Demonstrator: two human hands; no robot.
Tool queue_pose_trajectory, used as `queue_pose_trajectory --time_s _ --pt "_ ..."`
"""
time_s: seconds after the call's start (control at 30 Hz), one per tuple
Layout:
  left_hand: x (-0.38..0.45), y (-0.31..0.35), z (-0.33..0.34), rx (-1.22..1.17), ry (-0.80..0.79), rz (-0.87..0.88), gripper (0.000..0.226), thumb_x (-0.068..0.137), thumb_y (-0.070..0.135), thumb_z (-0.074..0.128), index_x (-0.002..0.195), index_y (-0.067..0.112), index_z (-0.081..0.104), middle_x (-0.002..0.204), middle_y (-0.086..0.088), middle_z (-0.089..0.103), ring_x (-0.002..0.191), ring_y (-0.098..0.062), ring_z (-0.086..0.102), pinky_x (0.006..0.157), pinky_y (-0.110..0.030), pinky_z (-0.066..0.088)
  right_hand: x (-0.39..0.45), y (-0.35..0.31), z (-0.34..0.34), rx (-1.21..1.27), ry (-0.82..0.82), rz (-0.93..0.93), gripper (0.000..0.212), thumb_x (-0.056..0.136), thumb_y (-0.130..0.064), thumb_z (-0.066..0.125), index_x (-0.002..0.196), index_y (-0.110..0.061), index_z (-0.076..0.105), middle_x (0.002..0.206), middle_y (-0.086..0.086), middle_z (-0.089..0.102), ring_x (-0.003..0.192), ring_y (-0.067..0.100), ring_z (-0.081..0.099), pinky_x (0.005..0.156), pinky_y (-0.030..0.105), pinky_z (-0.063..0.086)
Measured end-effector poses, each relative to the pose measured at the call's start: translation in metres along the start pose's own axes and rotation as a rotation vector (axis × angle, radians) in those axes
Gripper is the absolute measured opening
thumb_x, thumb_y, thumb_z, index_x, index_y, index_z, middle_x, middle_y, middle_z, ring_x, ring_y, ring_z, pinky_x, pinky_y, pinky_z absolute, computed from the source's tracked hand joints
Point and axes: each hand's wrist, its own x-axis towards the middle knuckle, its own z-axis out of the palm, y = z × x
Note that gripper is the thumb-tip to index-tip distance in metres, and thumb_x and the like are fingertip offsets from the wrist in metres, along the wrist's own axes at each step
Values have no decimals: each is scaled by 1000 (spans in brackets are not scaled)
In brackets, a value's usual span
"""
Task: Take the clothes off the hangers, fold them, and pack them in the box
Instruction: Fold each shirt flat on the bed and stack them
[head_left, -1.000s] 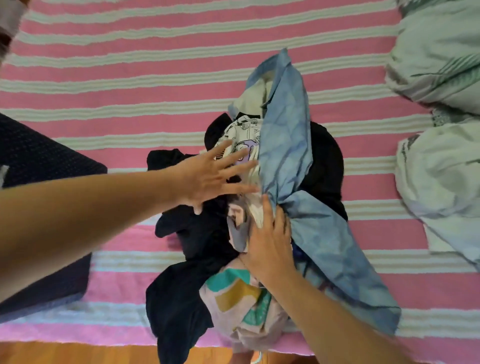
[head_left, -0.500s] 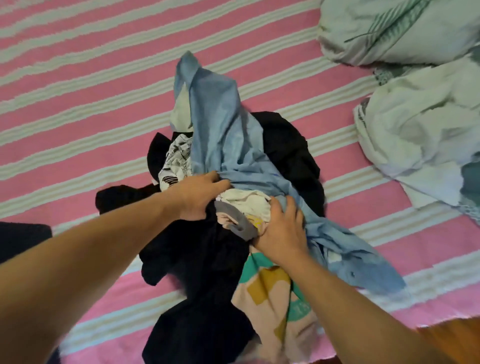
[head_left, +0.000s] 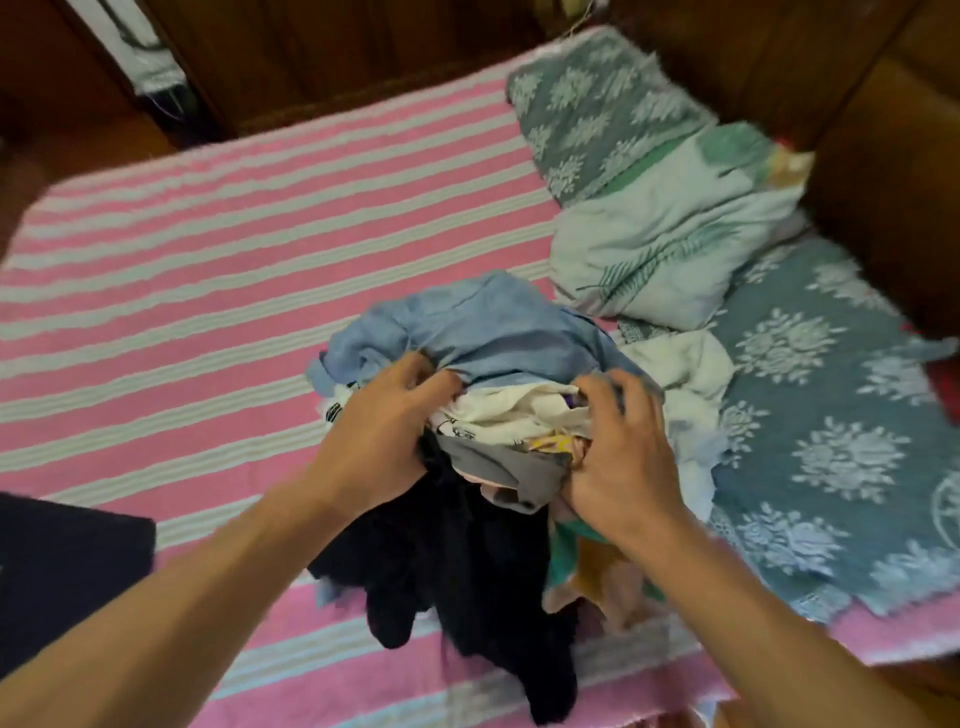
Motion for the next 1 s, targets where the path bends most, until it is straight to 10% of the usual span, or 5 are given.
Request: queue_pose_trajectory --time_s 0.37,0.7,0.87,1.0 --pt "263 260 -177 60 343 351 59 68 6 74 124 16 60 115 -10 54 99 -34 57 72 -46 52 109 80 -376 -130 493 -74 68 72 -36 70 135 -26 44 135 15 41 119 43 44 90 53 49" --pt "378 358 -10 -190 265 454 51 74 6 68 124 12 56 115 -11 49 101 -32 52 75 -48 49 78 239 -391 -371 591 244 57 82 -11 62 134 -21 41 143 20 33 125 46 38 81 56 48" --pt "346 346 158 -119 -237 118 90 82 0 61 159 26 22 165 -9 16 152 -35 15 119 -53 28 50 351 -289 -447 77 539 67 92 -26 63 151 -24 33 158 18 16 138 45 24 104 57 41" --pt "243 284 225 -97 -593 -229 81 97 24 56 163 30 8 168 -17 8 154 -38 9 124 -47 19 44 398 -244 -352 -296 767 75 97 -34 55 159 -30 13 166 12 -2 147 42 17 115 51 29"
